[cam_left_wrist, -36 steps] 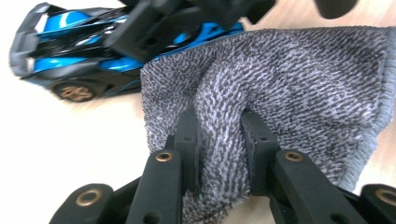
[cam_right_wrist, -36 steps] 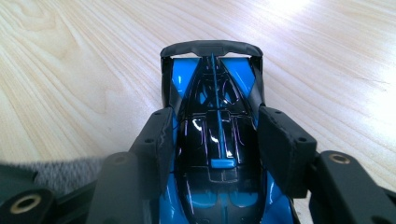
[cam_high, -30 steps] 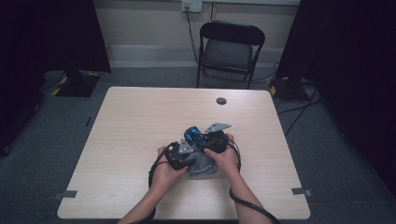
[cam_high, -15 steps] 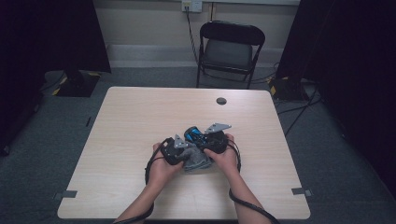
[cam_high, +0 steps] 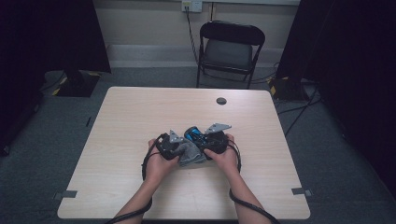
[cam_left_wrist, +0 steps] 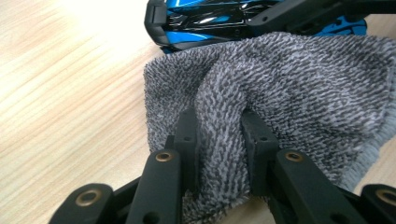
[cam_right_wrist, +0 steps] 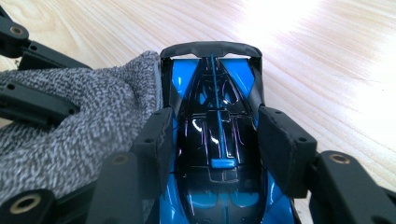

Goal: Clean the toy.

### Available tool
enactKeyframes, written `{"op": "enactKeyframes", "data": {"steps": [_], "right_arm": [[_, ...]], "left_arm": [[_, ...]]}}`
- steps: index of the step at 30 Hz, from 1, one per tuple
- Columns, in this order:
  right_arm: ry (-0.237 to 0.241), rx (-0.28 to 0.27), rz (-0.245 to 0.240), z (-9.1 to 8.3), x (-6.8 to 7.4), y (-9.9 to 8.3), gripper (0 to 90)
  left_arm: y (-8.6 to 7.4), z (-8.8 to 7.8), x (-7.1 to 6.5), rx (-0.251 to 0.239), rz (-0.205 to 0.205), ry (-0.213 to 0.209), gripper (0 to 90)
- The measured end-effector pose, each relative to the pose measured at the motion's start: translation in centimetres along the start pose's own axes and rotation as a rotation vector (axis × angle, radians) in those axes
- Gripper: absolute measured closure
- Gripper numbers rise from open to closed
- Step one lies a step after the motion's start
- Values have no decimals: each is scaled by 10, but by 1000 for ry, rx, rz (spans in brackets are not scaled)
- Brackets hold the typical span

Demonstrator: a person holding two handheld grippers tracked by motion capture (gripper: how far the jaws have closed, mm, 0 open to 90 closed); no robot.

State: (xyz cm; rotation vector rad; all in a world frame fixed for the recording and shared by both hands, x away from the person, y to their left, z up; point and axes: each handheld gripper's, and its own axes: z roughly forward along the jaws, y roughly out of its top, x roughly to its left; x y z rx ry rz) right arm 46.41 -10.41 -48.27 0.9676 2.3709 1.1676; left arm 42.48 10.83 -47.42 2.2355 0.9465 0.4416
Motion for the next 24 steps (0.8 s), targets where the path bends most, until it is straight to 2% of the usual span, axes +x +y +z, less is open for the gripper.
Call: {"op": "enactKeyframes", "data": {"steps": [5,11,14,20,24], "right_arm": [[0,1,-3,0,0,0,462],[-1,1,-2,0,0,0,462],[0,0,-2,0,0,0,461],[2,0,-2,0,0,0,461],[2,-2,-2,0,0,-1,461]], "left_arm": [[1,0,5,5,-21,3,715],[0,0,13,1,-32,28,713],[0,0,15,-1,-53,30,713],[2,-1,21,23,-46,42,714],[1,-1,28,22,-64,45,714]]}}
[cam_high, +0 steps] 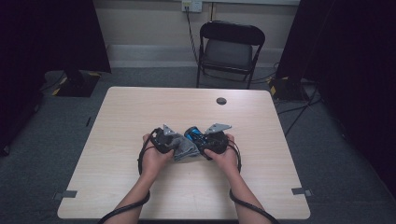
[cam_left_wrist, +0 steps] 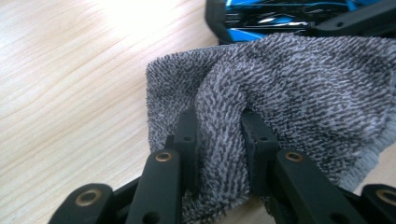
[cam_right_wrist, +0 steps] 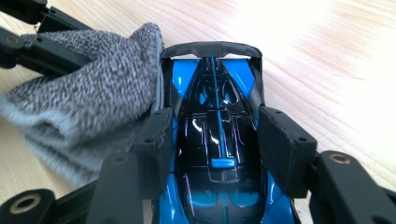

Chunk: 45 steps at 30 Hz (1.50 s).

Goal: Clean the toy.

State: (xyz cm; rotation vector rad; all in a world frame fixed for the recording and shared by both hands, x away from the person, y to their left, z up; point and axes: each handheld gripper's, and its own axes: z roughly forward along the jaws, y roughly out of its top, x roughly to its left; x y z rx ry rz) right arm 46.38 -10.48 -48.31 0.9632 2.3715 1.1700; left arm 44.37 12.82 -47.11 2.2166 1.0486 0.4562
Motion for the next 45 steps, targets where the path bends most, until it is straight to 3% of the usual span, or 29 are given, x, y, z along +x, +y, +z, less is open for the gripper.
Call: {"op": "enactKeyframes", "data": {"steps": [11,20,24,31,45], "right_arm": [[0,-4,0,0,0,-1,462],[1,1,0,0,0,0,462],[1,1,1,0,0,0,462],[2,-6,0,0,0,-1,462],[6,-5,1,0,-1,-1,463]], "left_arm": [[-2,-3,21,8,-45,31,714],[-7,-15,36,7,-86,40,714],[-8,-24,39,1,-71,30,715],[-10,-39,33,-16,-44,4,714],[-14,-42,-3,-37,21,-80,715]]}}
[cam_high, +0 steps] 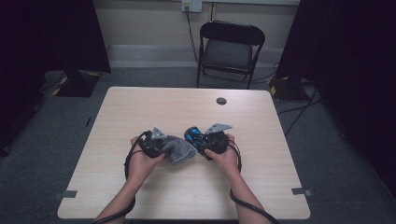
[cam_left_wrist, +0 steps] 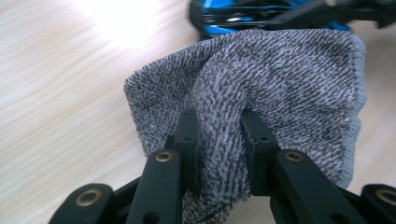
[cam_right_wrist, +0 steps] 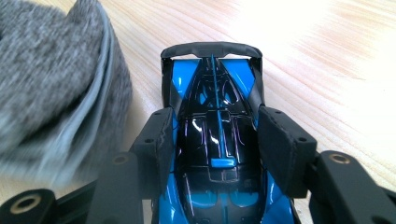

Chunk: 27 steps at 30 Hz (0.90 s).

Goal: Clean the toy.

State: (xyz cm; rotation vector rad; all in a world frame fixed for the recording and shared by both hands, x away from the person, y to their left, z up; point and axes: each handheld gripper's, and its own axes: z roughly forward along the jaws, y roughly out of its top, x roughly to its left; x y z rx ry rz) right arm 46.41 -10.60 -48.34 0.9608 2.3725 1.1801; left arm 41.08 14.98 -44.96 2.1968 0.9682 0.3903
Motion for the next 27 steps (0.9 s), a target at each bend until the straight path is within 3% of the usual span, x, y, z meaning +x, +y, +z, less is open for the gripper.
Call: {"op": "enactKeyframes", "data": {"steps": [15,21,27], "right_arm": [[6,19,-1,0,-1,2,463],[12,23,-3,0,-2,3,463],[7,21,-4,0,-1,3,463]], "left_arm": [[5,5,-49,-13,101,-94,715],[5,16,-71,9,147,-142,715],[8,29,-89,16,177,-163,714]]}}
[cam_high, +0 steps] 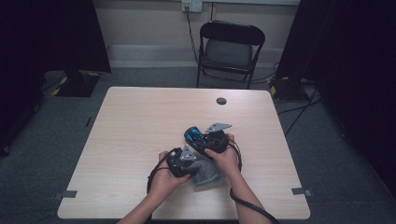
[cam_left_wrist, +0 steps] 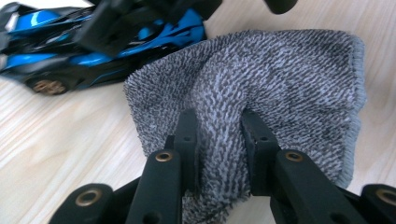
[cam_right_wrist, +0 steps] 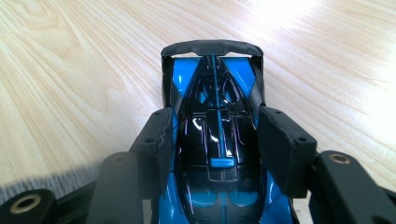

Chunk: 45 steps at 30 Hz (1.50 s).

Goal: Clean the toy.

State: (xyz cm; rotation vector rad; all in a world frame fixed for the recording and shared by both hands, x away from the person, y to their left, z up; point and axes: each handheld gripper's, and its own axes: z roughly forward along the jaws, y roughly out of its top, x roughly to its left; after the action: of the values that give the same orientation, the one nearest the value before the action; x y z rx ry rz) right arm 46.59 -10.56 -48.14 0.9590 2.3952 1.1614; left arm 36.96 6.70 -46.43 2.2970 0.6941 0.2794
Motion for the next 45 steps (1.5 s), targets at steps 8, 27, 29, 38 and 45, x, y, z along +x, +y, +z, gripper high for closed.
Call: {"op": "enactKeyframes", "data": {"steps": [8,27,29,38,45], "right_arm": [[1,0,1,0,0,0,463],[0,-5,0,0,0,-1,462],[0,-2,-1,-1,0,-1,463],[1,-4,-2,-1,0,-1,463],[1,-5,0,-1,0,-1,463]], "left_arm": [[6,19,-1,15,-16,-3,710],[6,16,22,32,-54,43,712],[5,14,25,31,-60,53,712],[4,10,39,39,-85,74,711],[2,8,50,48,-101,88,710]]}}
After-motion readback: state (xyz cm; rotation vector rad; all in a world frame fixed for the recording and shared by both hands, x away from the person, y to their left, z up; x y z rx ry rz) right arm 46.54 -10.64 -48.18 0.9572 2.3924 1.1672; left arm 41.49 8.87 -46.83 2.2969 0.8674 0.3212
